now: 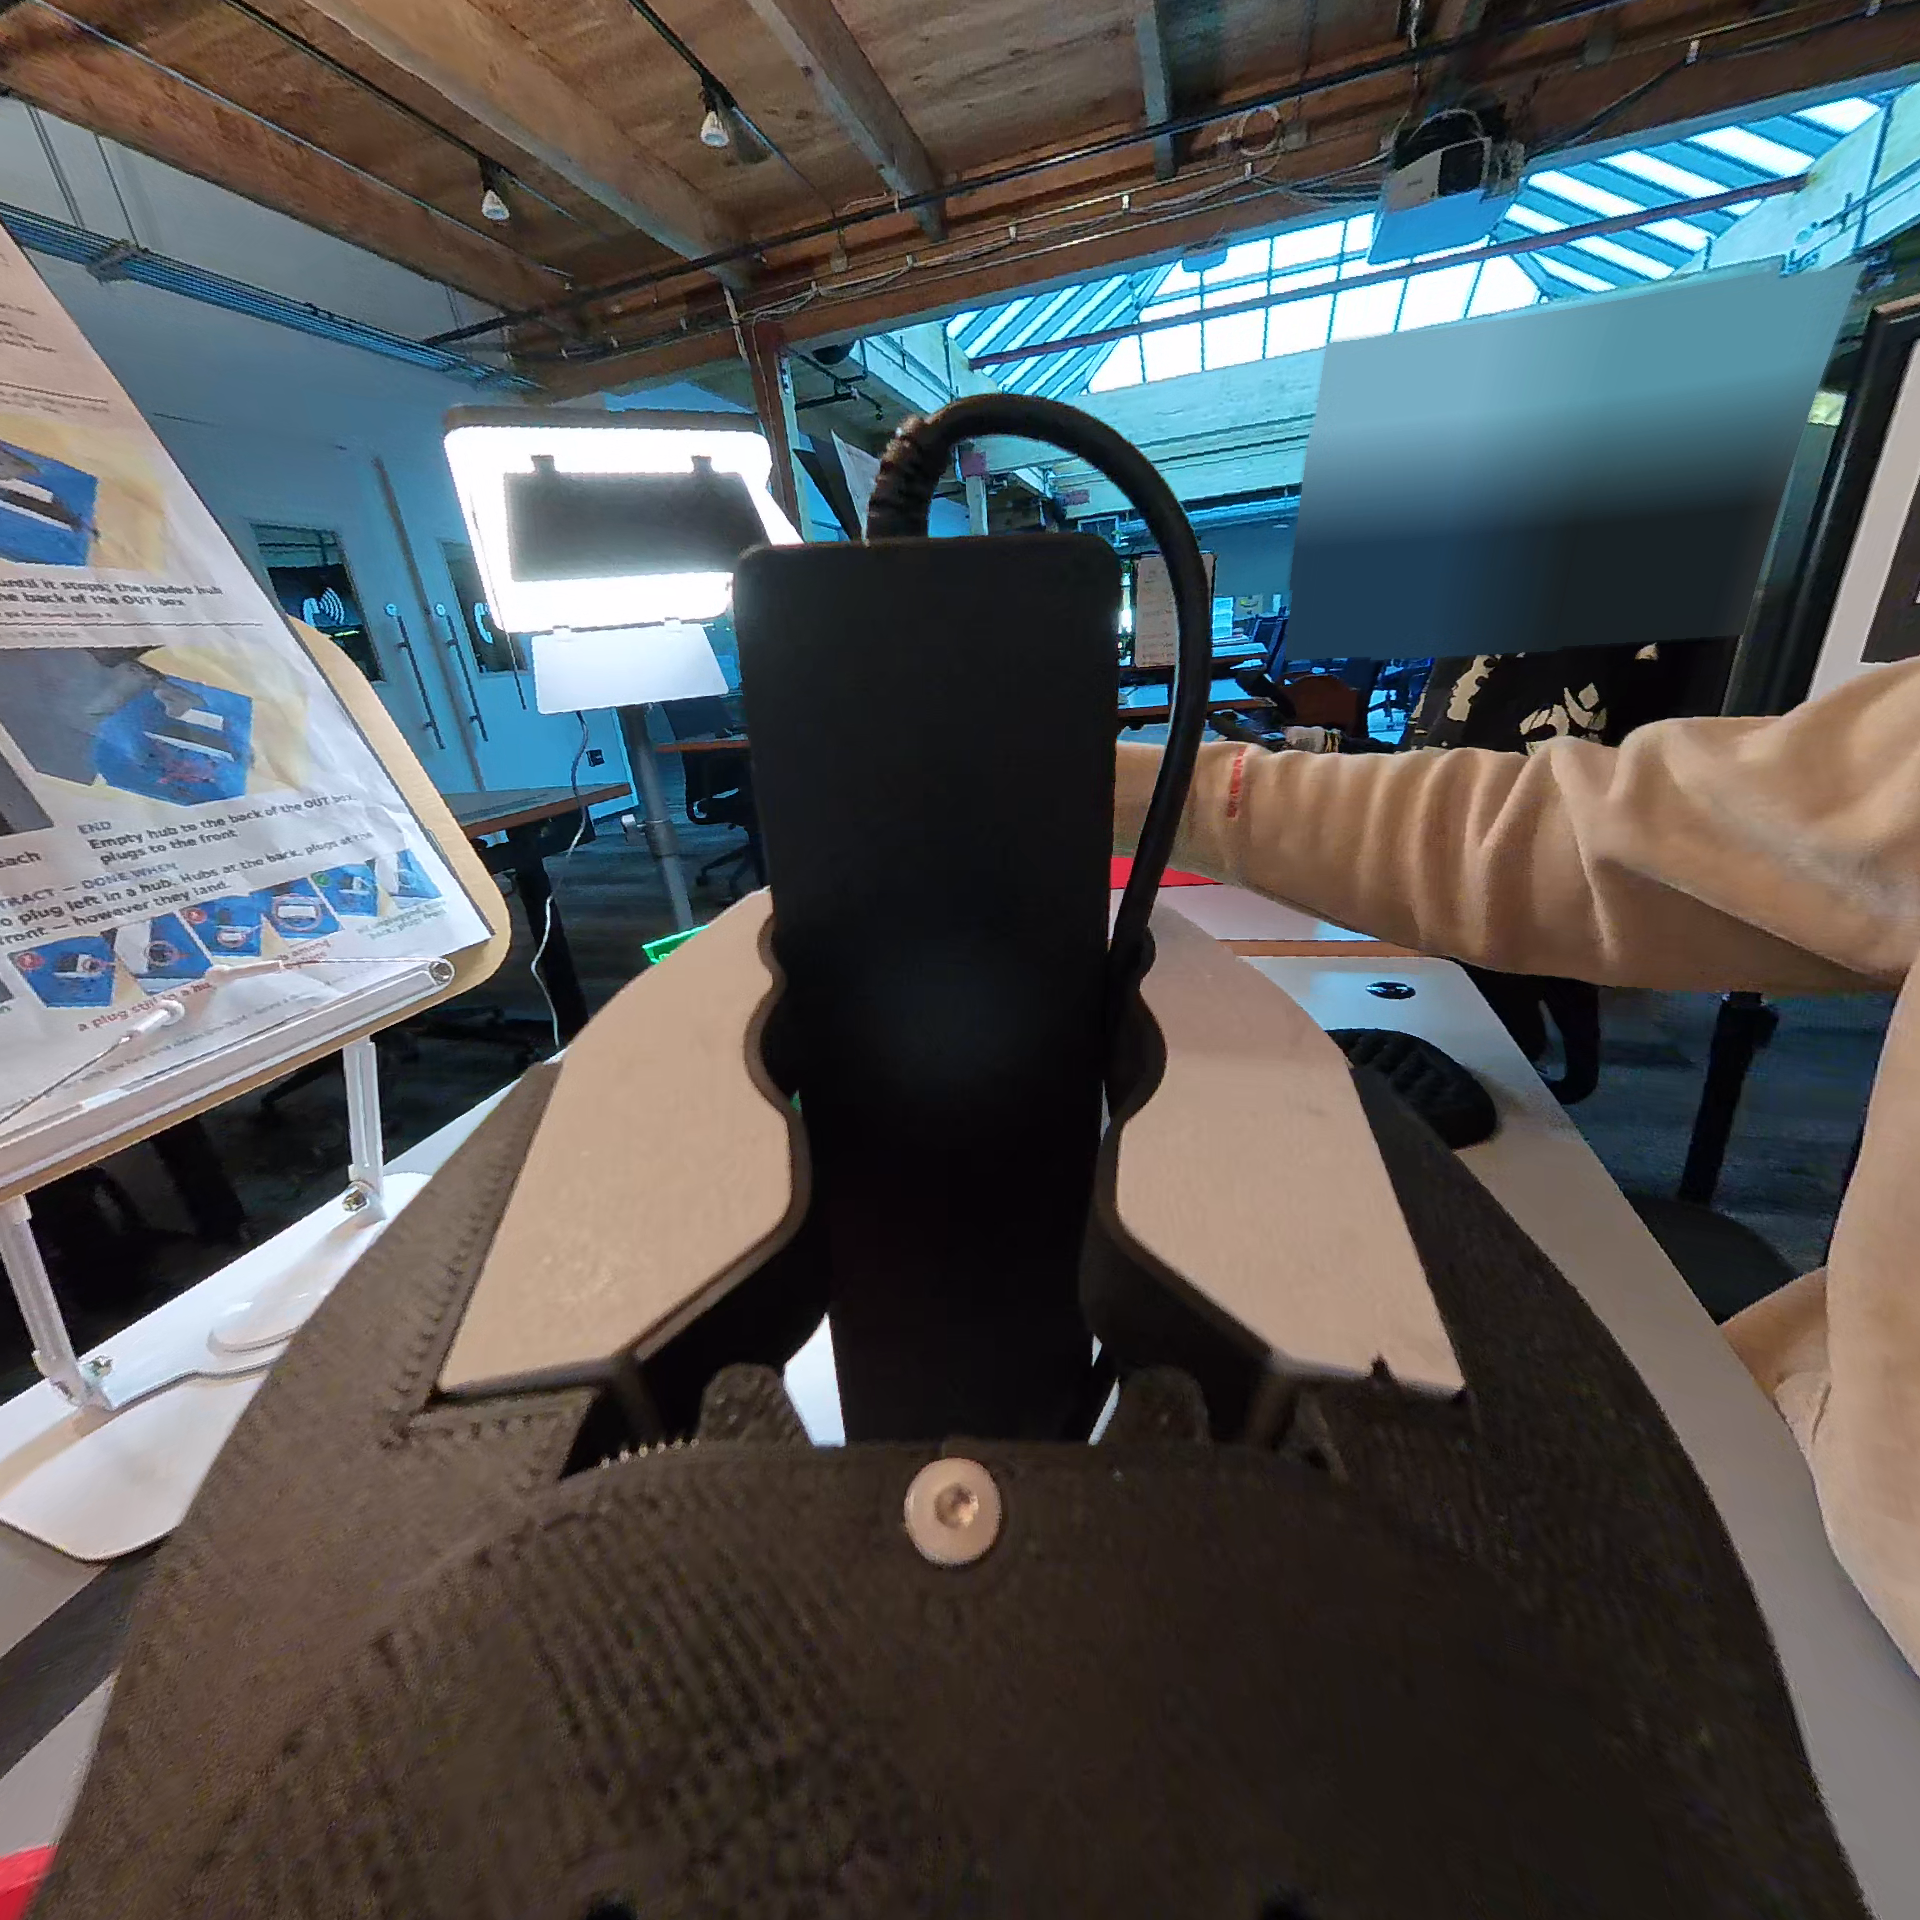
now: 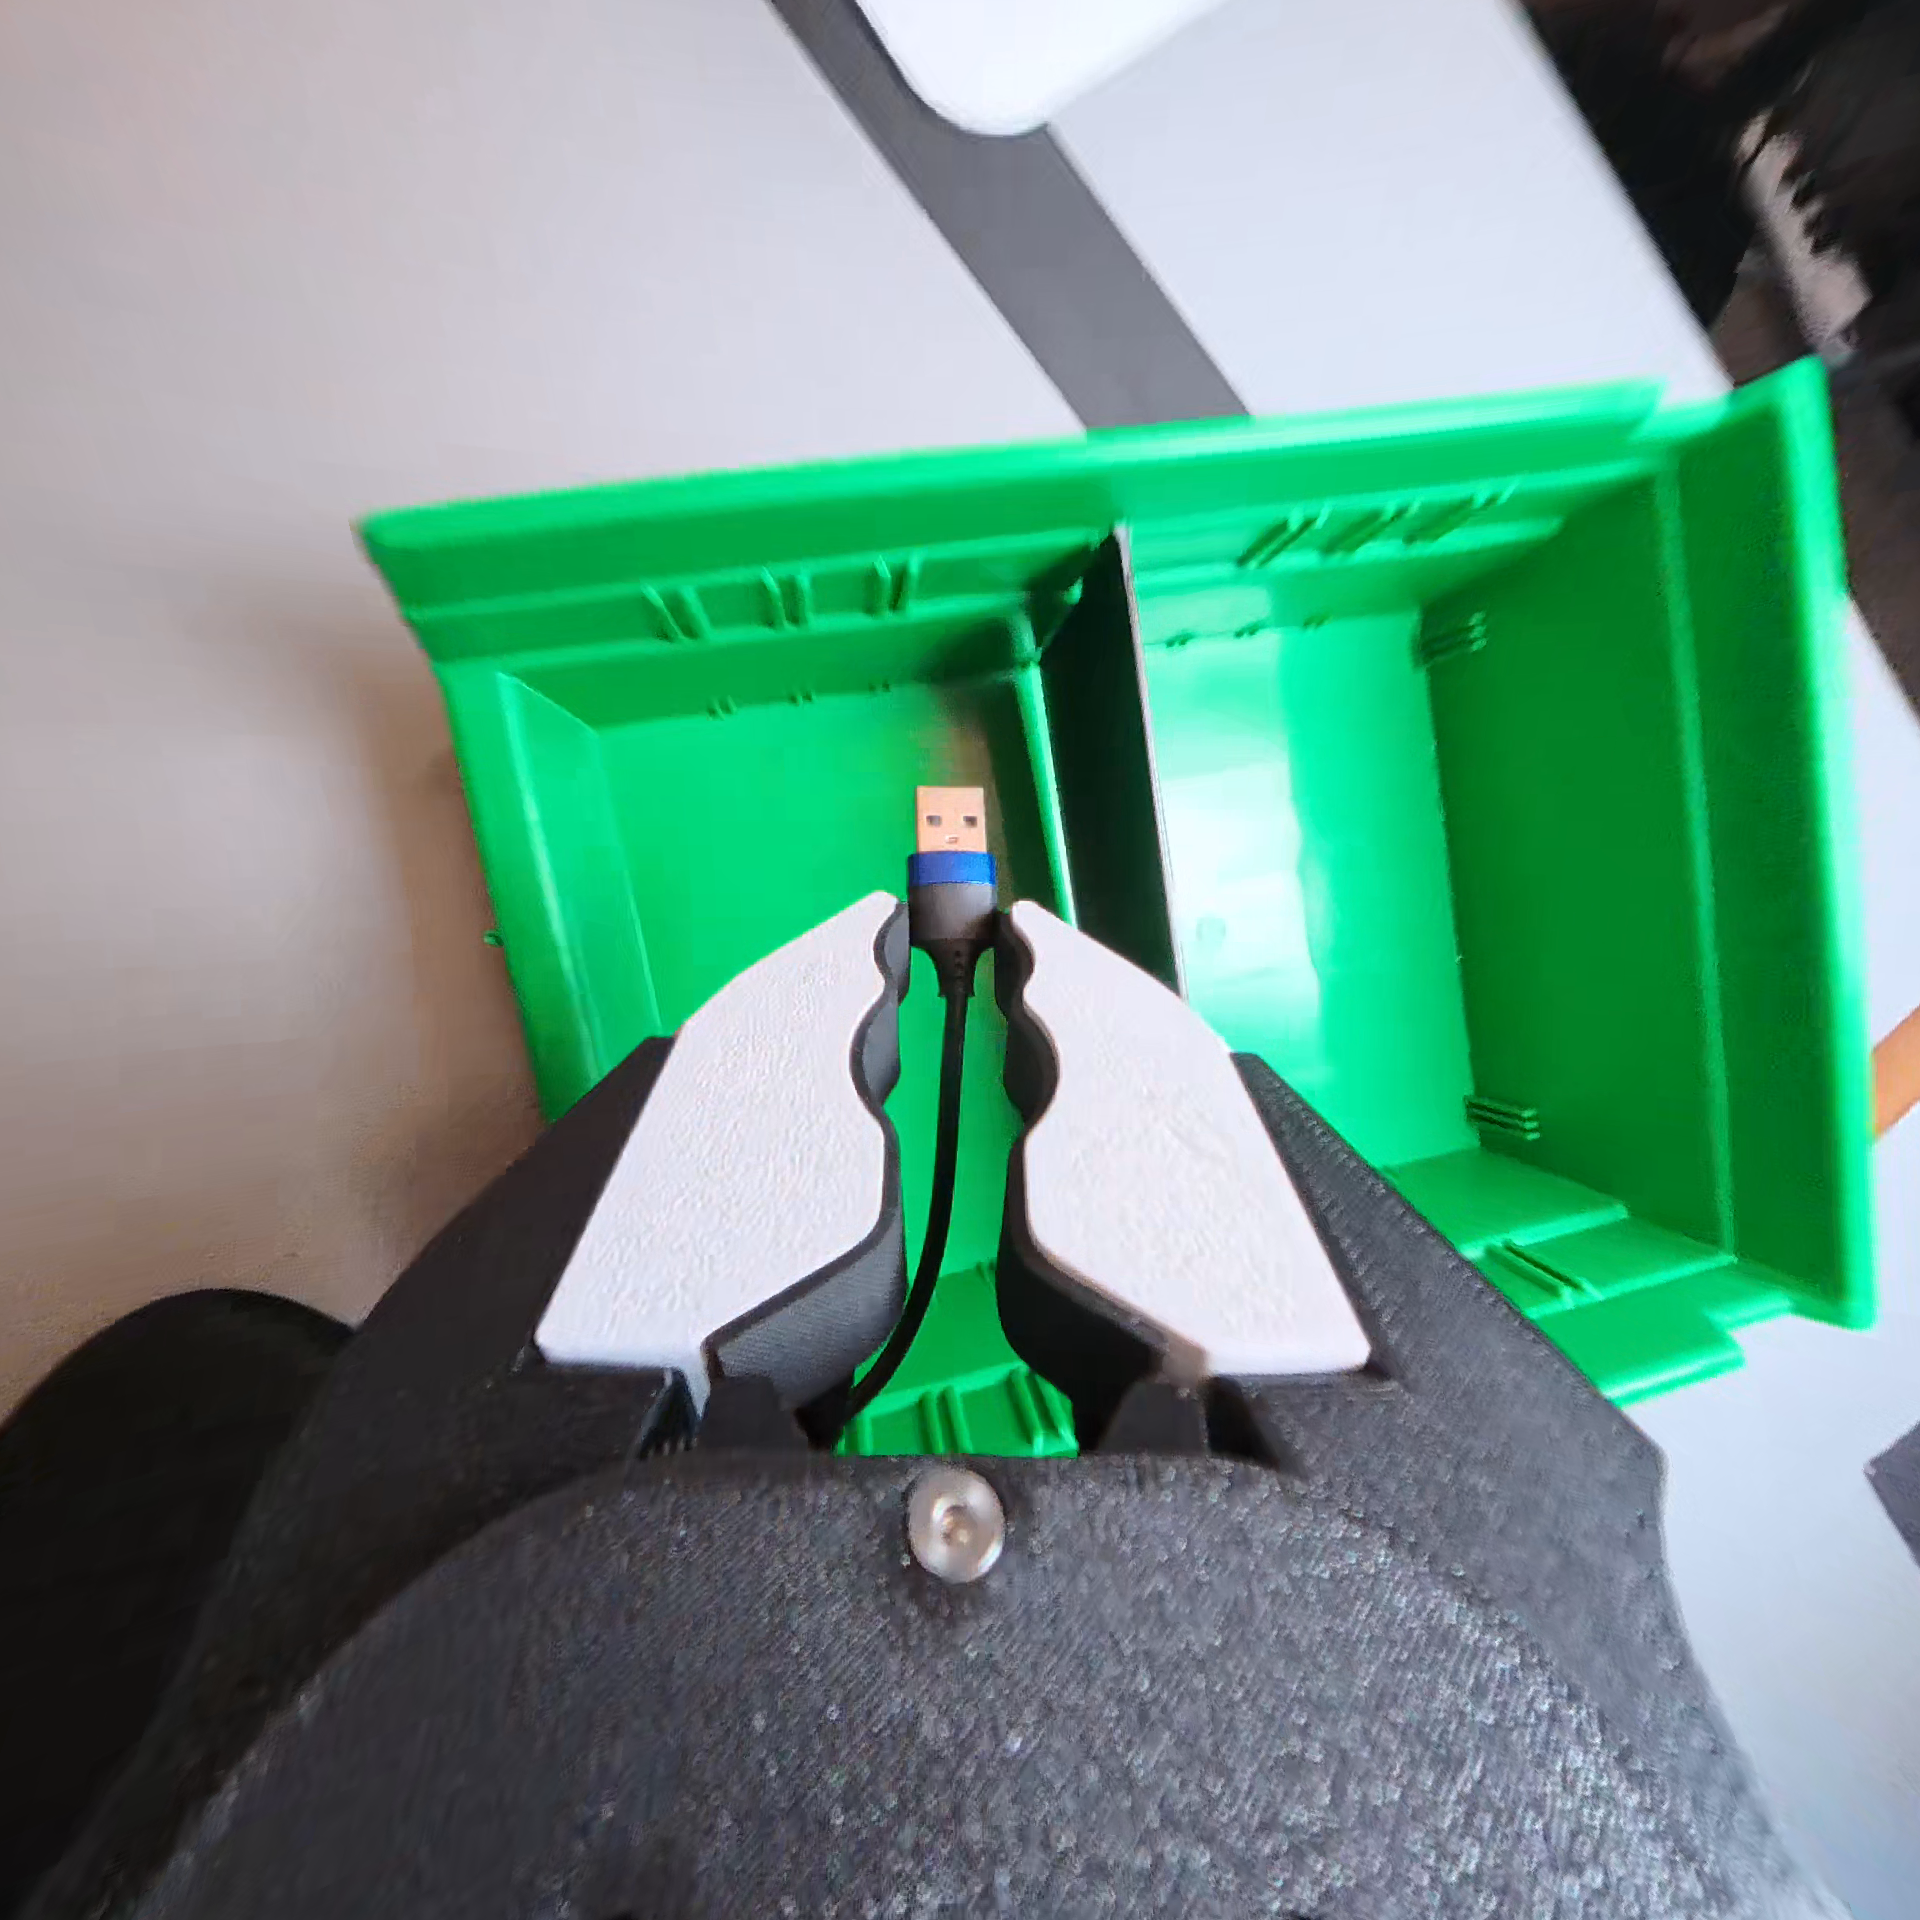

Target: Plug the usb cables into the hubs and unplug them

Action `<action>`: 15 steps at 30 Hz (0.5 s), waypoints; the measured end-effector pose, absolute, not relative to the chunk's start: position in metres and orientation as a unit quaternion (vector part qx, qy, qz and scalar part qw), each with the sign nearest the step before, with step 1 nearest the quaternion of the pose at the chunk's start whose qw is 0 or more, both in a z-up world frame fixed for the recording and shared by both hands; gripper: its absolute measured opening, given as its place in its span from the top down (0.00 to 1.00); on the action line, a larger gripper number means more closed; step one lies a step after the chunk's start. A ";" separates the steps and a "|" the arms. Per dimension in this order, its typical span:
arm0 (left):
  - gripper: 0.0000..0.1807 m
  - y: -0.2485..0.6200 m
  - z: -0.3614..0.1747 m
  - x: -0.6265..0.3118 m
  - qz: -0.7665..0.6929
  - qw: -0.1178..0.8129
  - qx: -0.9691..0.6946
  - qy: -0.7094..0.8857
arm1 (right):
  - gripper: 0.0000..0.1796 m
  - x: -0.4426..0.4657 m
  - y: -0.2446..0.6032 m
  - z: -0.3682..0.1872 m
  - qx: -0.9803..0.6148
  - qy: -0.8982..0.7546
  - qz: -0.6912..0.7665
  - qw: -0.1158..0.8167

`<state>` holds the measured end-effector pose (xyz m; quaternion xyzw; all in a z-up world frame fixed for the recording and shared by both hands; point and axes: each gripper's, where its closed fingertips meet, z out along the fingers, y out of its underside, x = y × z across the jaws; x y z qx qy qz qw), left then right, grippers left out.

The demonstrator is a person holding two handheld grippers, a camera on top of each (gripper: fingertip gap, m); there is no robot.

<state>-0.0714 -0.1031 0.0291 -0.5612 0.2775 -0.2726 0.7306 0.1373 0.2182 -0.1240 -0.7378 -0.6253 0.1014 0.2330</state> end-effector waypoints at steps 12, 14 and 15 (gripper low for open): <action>0.67 -0.100 0.023 -0.070 -0.280 0.725 -0.565 0.278 | 0.88 0.141 0.236 -0.179 -0.752 -0.628 0.047 0.197; 0.67 -0.099 0.022 -0.069 -0.282 0.723 -0.566 0.279 | 0.85 0.134 0.234 -0.163 -0.746 -0.623 0.063 0.229; 0.67 -0.099 0.022 -0.069 -0.283 0.722 -0.566 0.278 | 0.84 0.129 0.231 -0.153 -0.739 -0.621 0.075 0.250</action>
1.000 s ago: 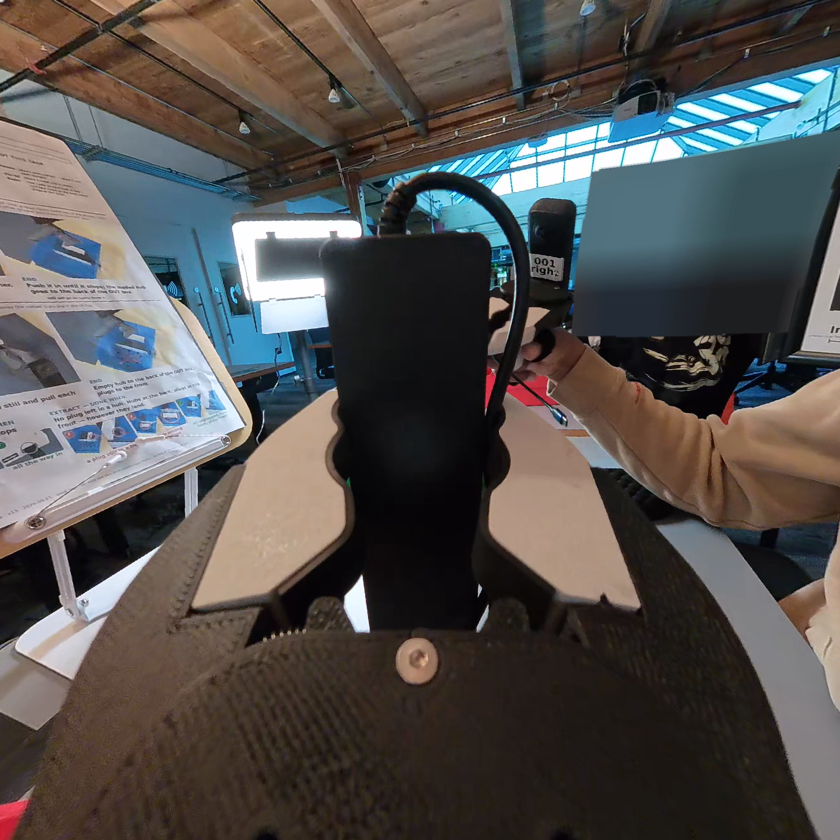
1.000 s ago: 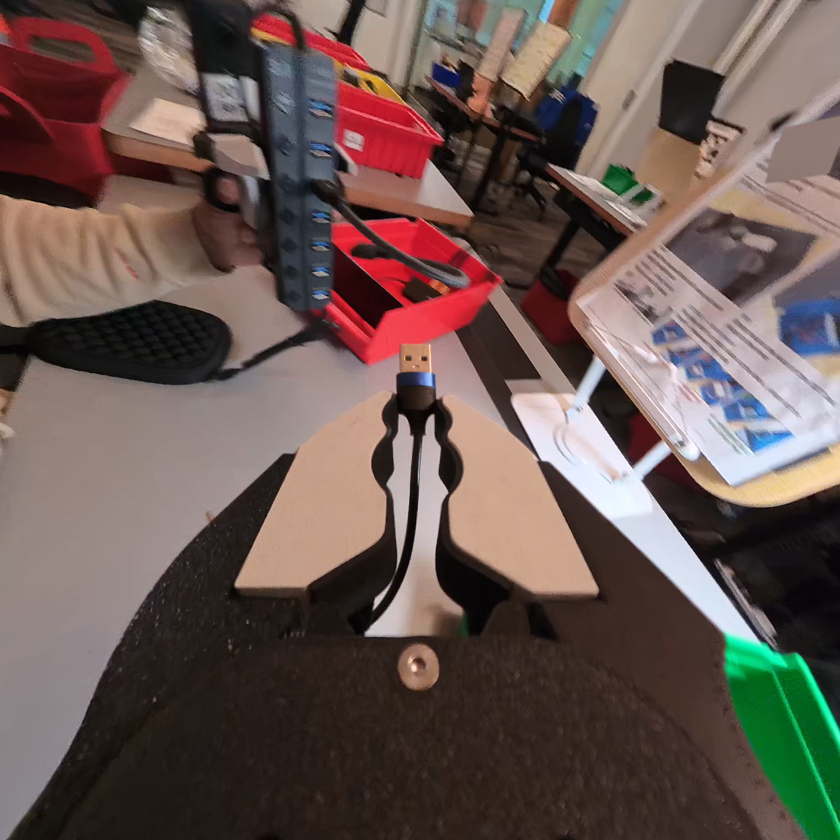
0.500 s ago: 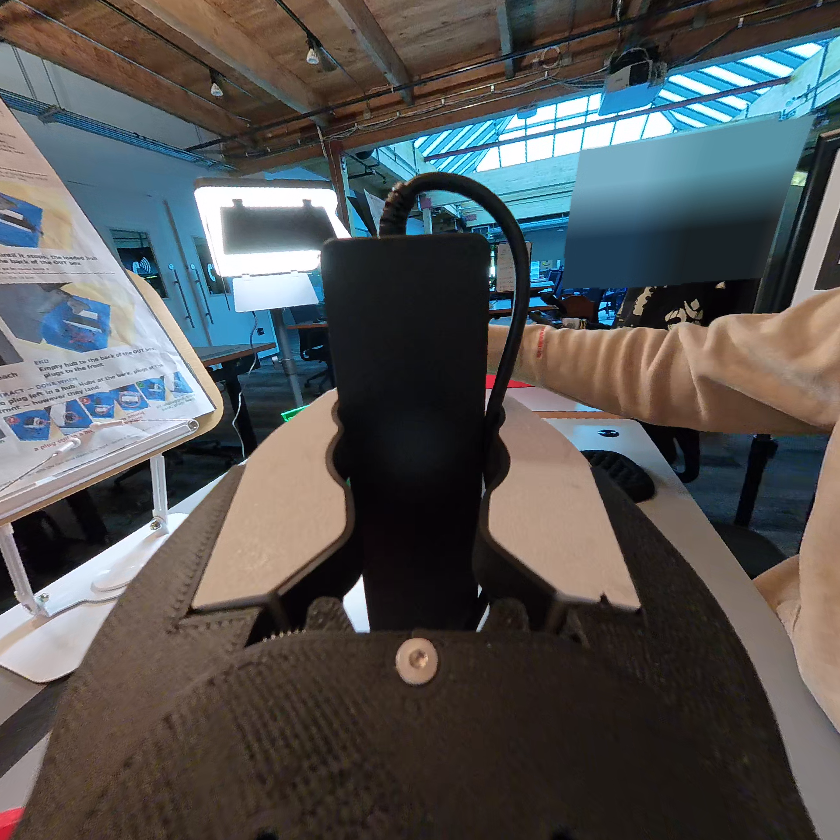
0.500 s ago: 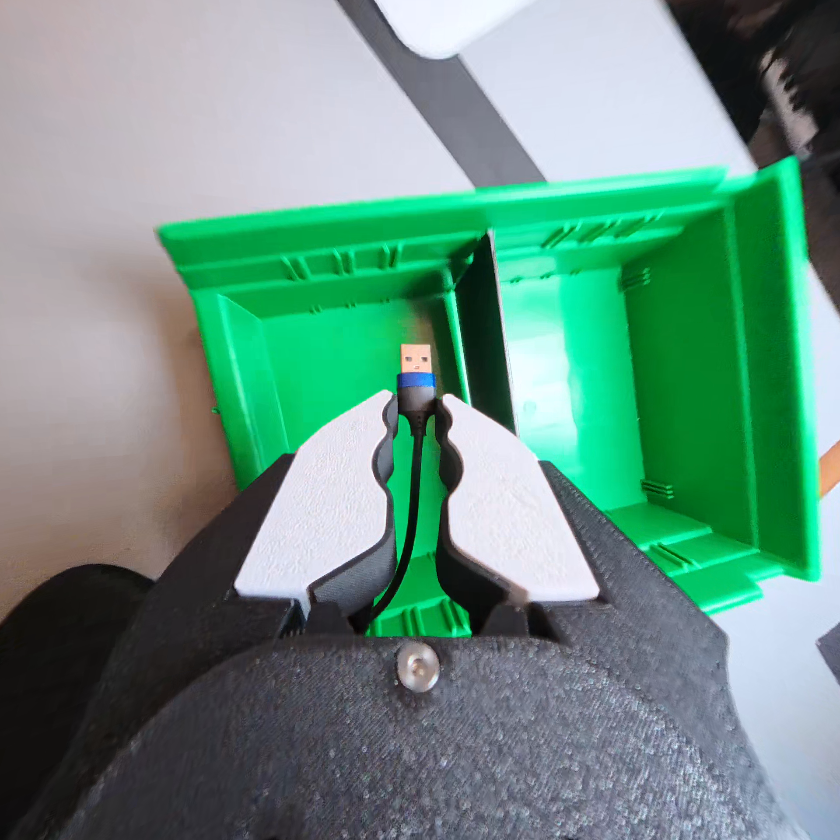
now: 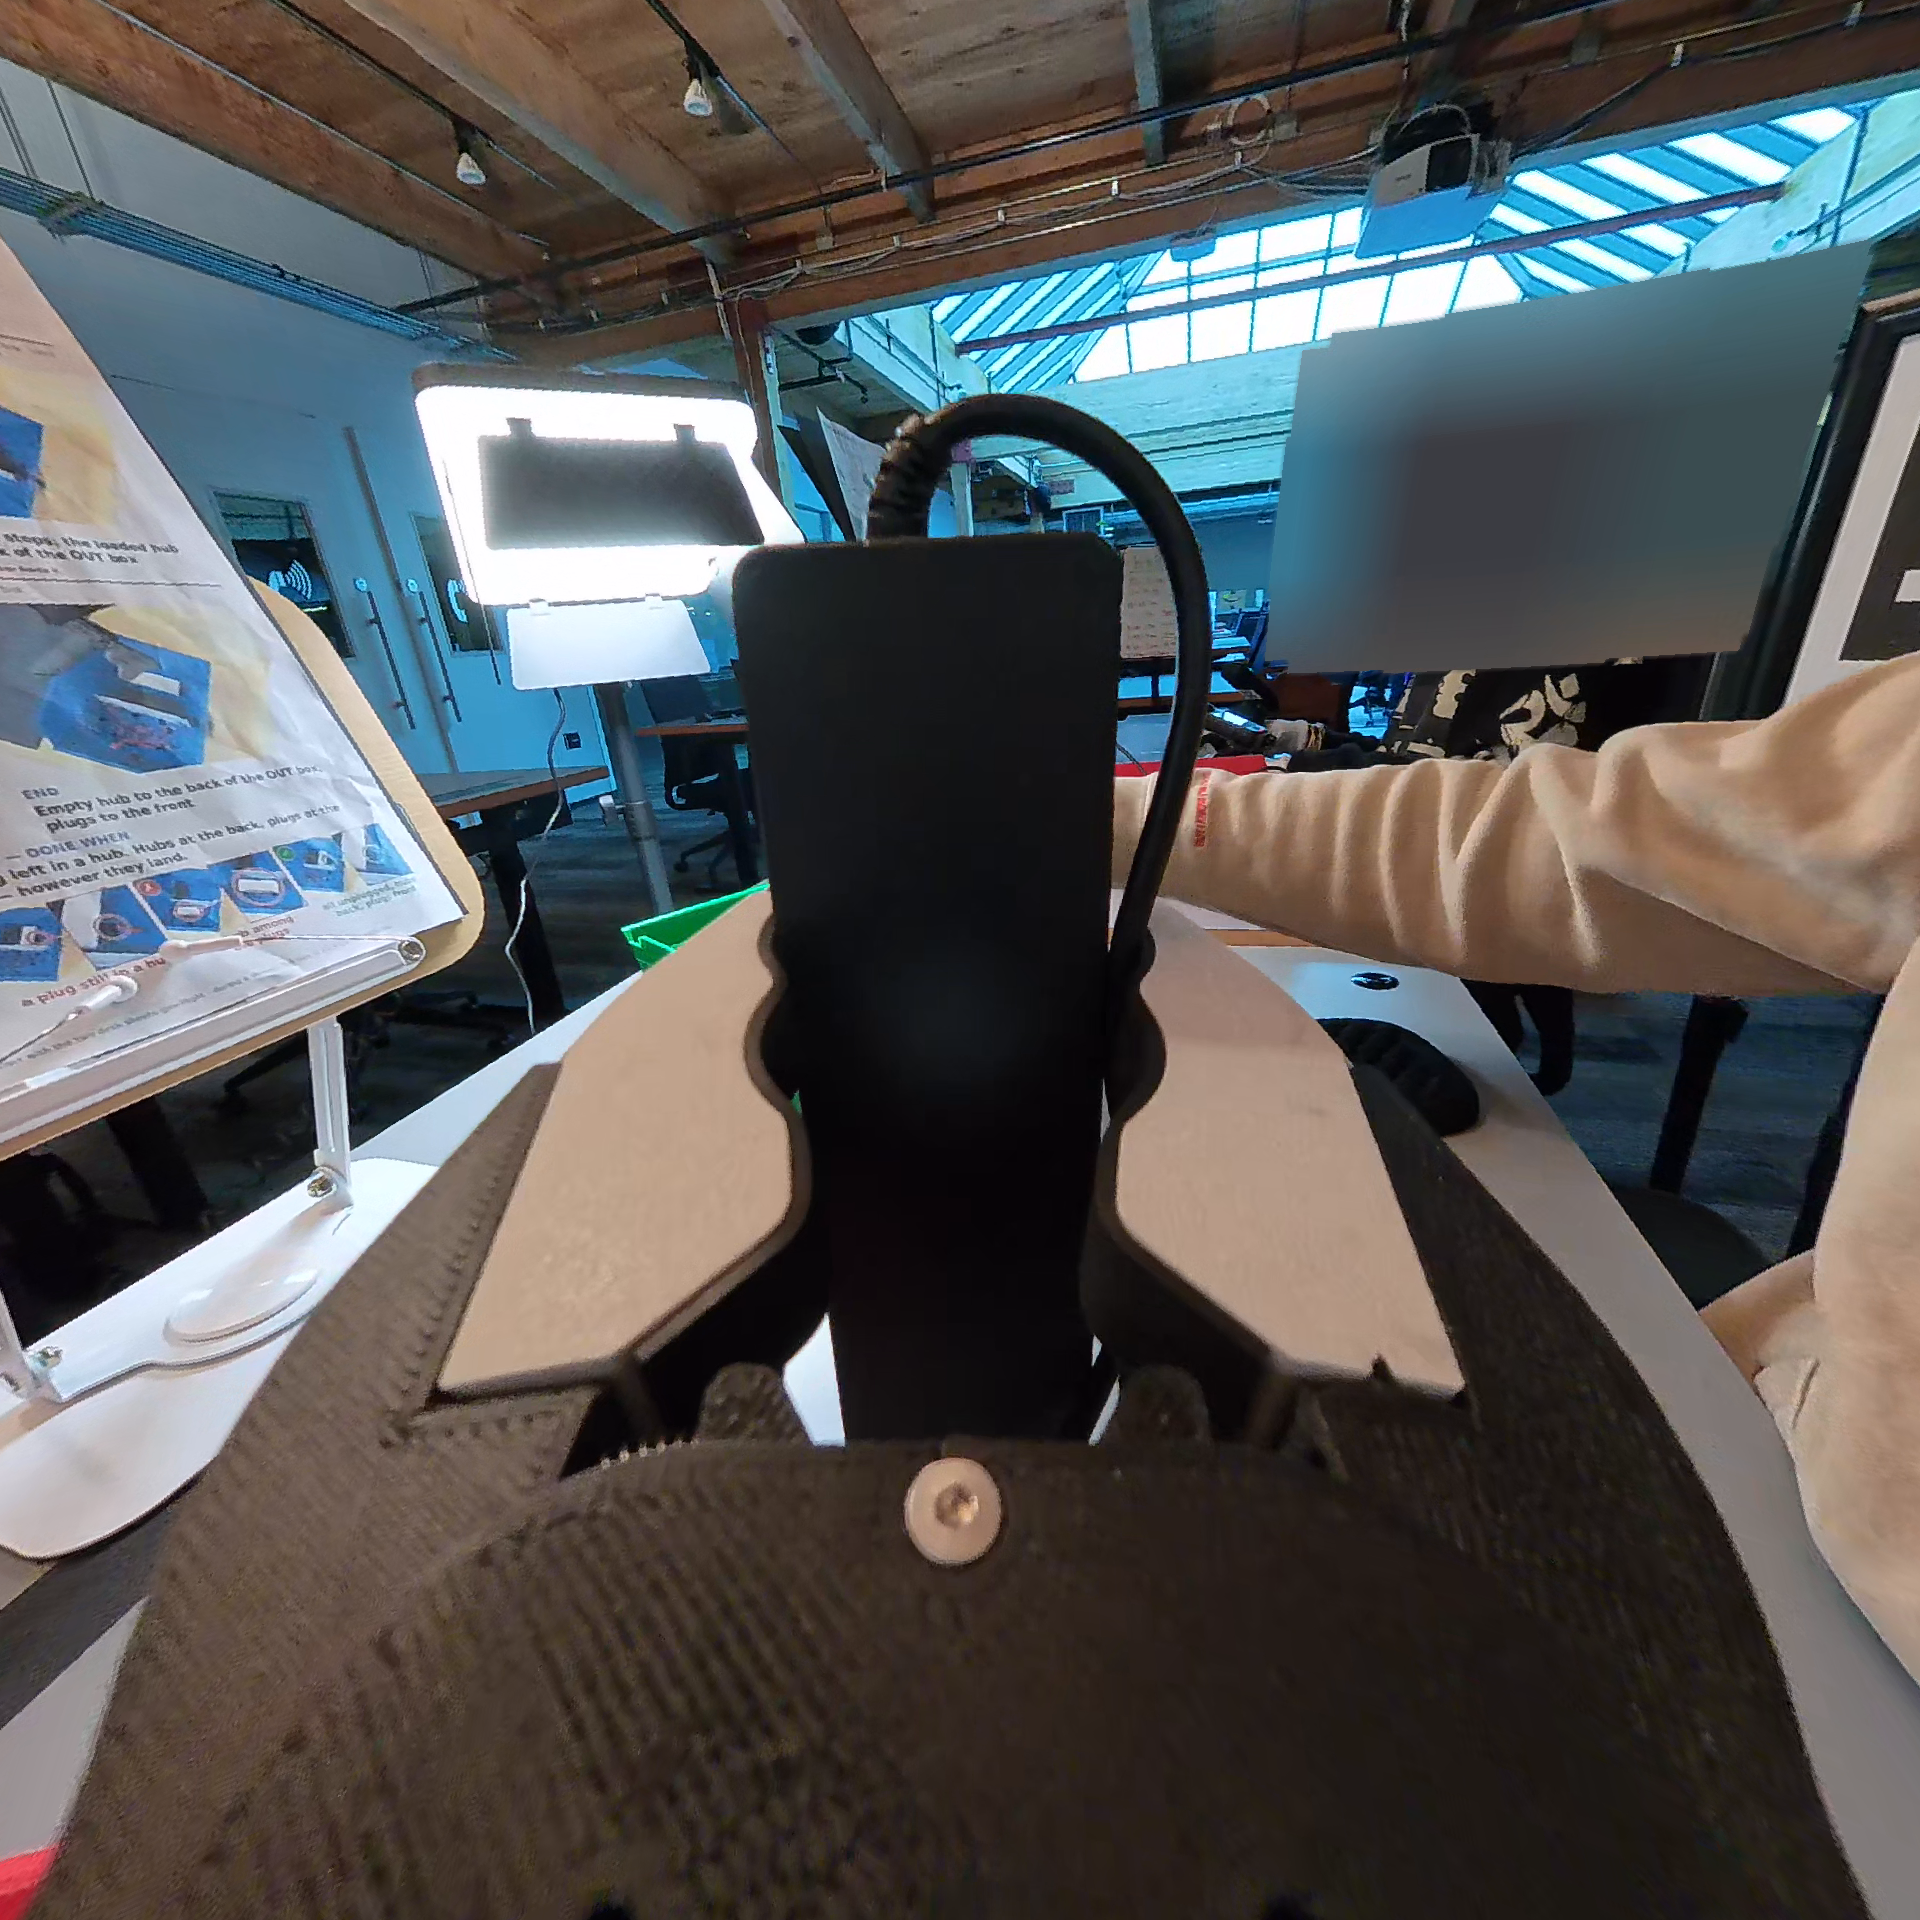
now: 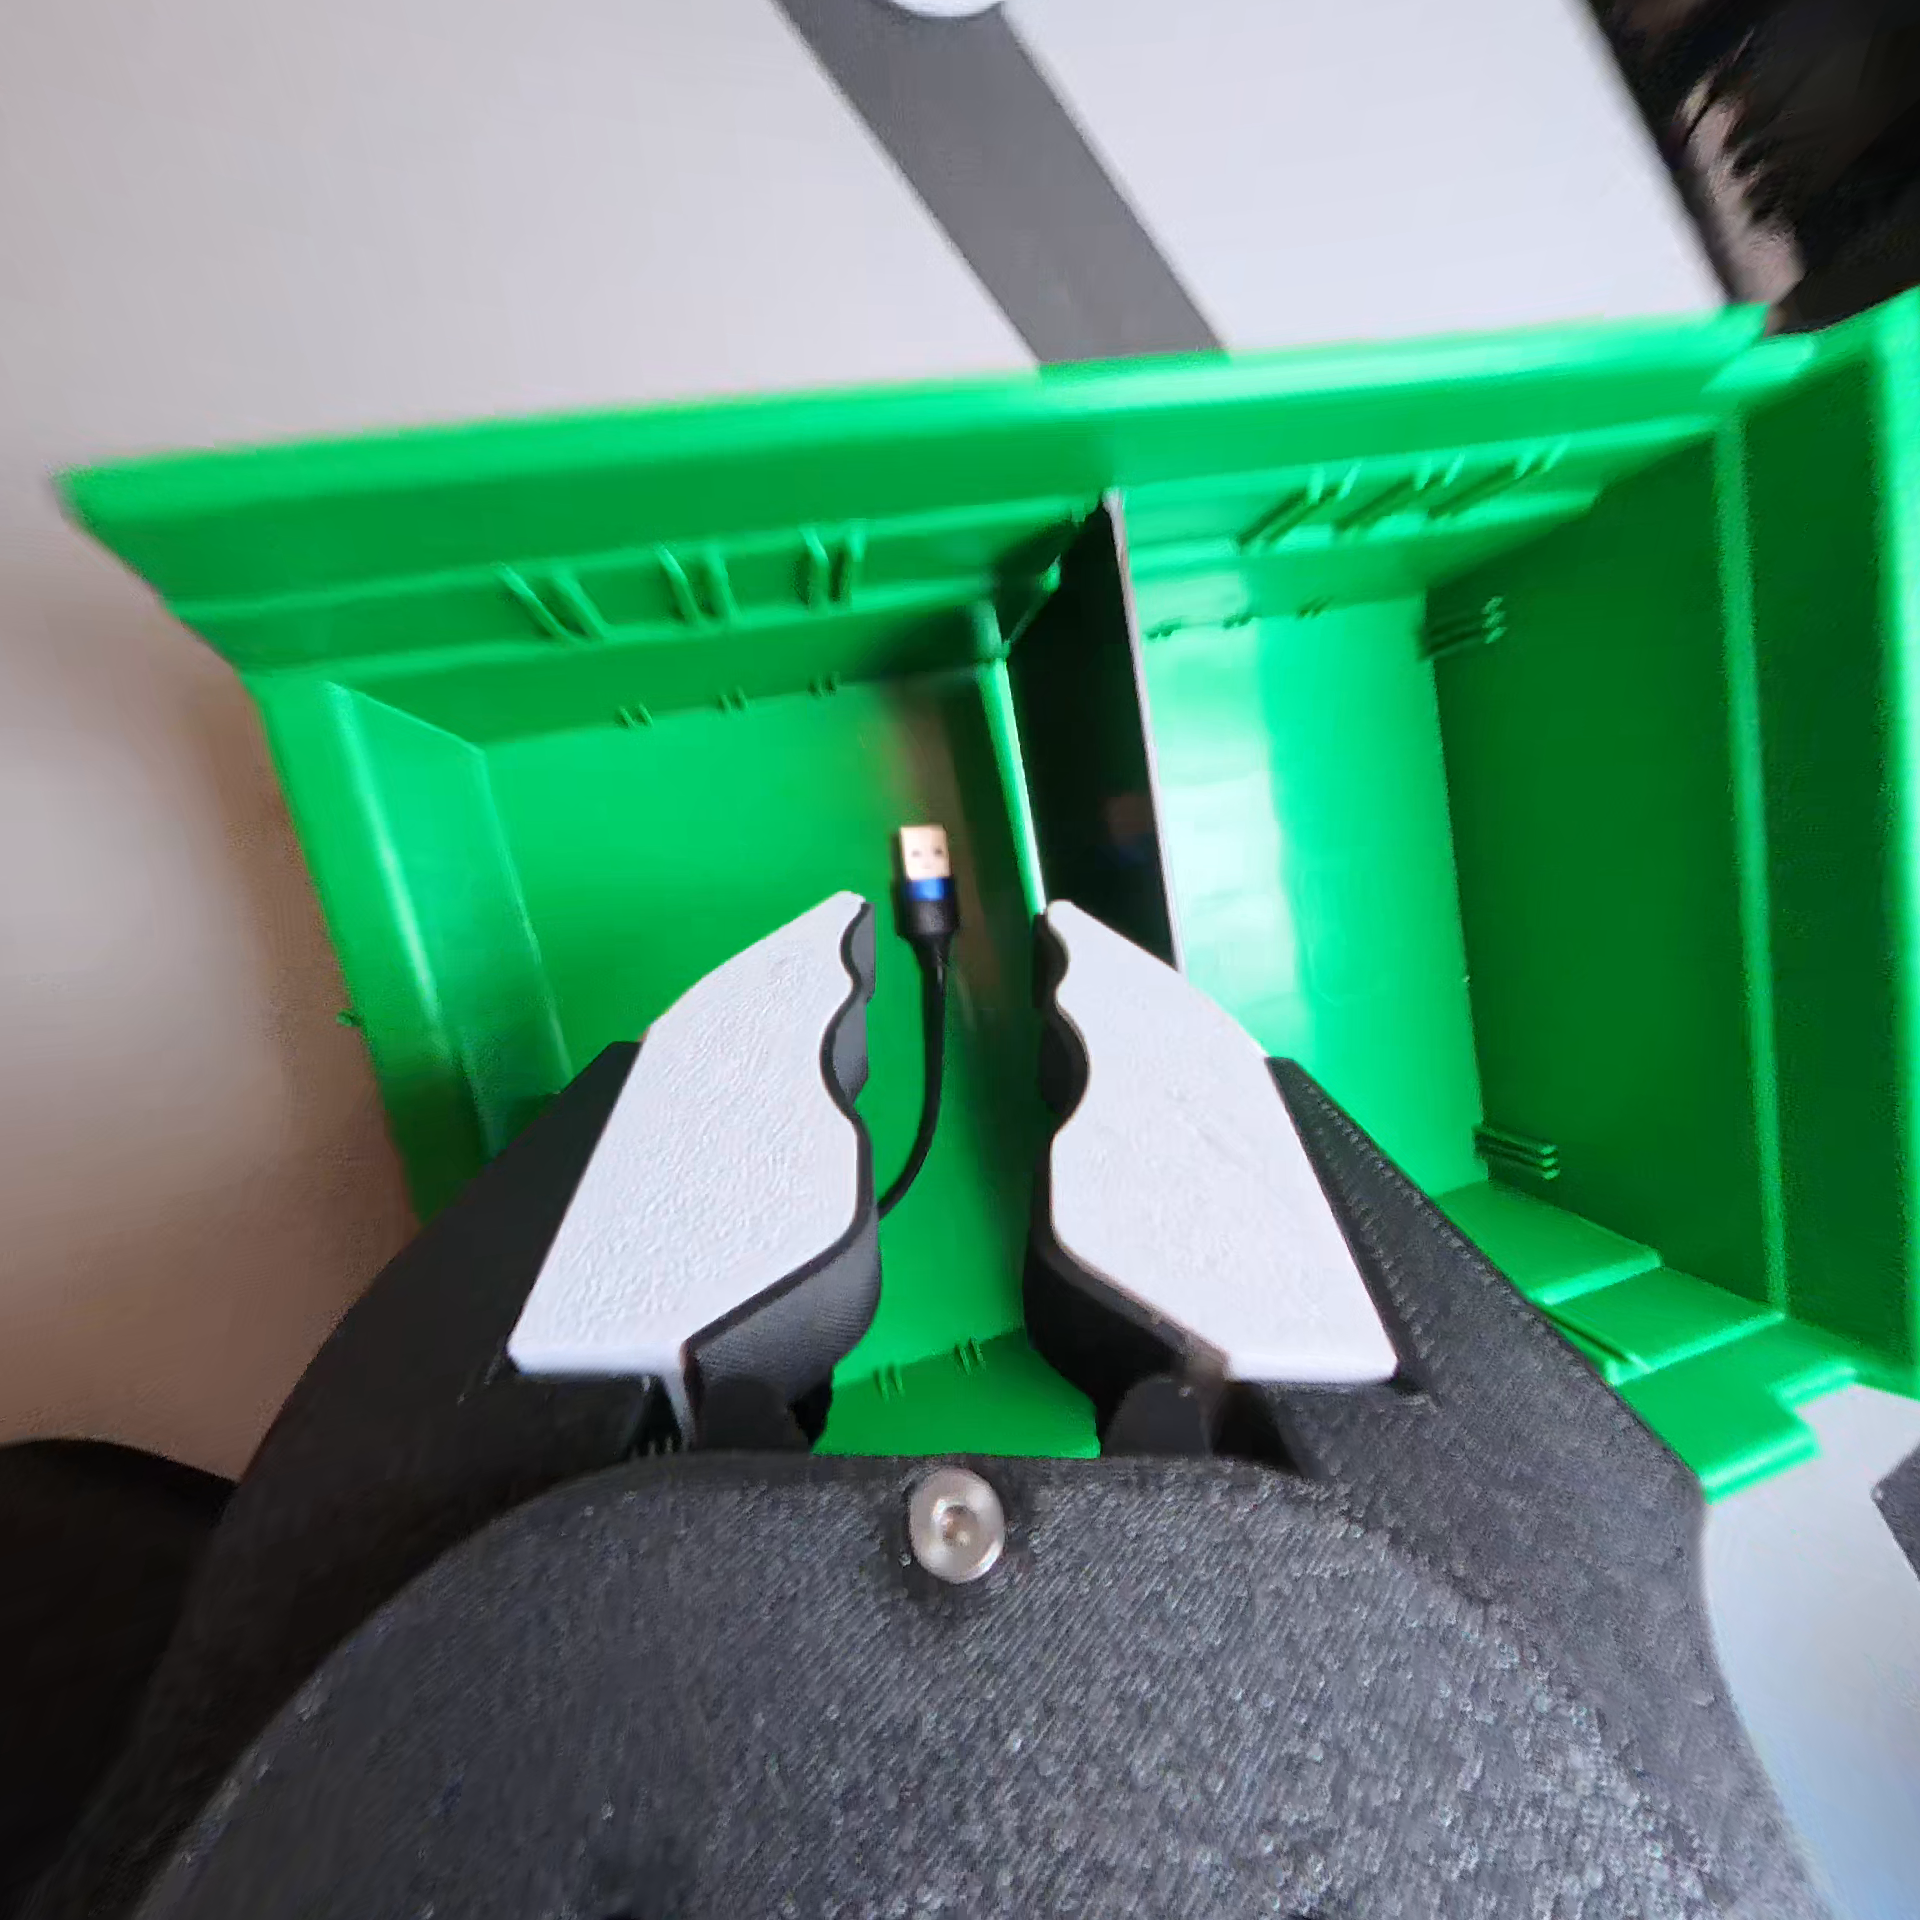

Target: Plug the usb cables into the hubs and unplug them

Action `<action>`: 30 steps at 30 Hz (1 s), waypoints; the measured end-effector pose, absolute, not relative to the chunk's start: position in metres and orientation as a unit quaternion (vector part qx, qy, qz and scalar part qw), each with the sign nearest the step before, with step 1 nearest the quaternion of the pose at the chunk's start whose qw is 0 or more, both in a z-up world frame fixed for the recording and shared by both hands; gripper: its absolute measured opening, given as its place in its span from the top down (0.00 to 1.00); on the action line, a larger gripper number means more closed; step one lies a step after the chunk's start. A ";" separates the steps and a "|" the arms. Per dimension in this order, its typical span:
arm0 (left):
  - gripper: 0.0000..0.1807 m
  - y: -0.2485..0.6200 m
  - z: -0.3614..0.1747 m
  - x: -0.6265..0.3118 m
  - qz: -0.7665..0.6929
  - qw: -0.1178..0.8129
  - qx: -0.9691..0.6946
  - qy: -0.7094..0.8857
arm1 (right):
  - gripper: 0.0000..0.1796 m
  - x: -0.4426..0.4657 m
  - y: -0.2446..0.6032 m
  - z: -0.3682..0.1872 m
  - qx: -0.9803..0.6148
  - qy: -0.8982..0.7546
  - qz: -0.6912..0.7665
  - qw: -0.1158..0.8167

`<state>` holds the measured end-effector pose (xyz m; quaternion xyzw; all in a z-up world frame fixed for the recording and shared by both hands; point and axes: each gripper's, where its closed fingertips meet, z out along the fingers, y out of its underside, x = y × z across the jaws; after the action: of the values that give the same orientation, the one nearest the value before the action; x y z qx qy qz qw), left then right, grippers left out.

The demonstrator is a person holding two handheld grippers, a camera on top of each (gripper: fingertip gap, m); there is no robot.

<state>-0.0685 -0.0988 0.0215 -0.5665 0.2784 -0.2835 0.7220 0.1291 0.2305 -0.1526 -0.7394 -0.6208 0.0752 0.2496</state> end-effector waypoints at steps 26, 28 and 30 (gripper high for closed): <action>0.67 -0.084 -0.047 -0.006 -0.267 0.645 -0.611 0.373 | 0.83 -0.025 -0.082 -0.062 -0.428 -0.768 0.321 0.353; 0.67 -0.086 -0.049 -0.004 -0.269 0.643 -0.610 0.378 | 0.84 -0.027 -0.083 -0.065 -0.426 -0.772 0.318 0.349; 0.67 -0.087 -0.048 -0.002 -0.270 0.644 -0.607 0.381 | 0.88 -0.028 -0.084 -0.066 -0.424 -0.773 0.321 0.346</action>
<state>-0.0021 -0.0868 -0.0482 -0.6069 0.3806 -0.2697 0.6435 -0.0279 -0.0842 -0.0655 -0.4242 -0.7730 0.3209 0.3457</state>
